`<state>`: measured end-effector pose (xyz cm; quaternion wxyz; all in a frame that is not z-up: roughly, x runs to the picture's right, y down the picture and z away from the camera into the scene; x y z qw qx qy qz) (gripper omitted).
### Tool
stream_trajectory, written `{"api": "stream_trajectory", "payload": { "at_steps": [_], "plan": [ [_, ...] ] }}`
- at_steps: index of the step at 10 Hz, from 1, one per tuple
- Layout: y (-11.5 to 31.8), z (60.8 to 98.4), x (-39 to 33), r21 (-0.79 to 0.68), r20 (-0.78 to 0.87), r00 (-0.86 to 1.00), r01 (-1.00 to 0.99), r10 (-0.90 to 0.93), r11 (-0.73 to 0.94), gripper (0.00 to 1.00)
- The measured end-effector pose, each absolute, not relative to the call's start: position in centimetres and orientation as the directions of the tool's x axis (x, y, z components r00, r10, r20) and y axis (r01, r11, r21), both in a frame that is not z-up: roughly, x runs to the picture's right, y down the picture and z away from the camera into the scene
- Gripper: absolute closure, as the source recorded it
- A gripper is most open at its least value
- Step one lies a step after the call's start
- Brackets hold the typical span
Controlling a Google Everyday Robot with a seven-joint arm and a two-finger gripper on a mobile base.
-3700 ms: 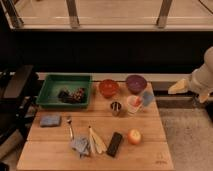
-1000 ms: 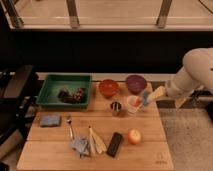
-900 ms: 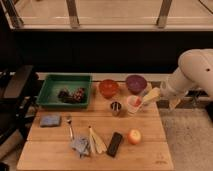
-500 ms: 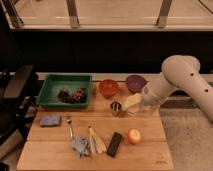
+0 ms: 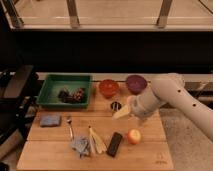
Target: Wipe table surface with towel
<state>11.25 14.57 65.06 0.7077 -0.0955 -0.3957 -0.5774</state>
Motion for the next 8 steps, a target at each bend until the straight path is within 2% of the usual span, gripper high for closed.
{"api": "stream_trajectory", "payload": {
  "at_steps": [5, 8],
  "plan": [
    [15.0, 65.3, 10.9, 0.336, 0.675, 0.008, 0.886, -0.737, 0.318, 0.2],
    [15.9, 66.0, 6.1, 0.401, 0.684, -0.056, 0.862, -0.728, 0.311, 0.2]
  ]
}}
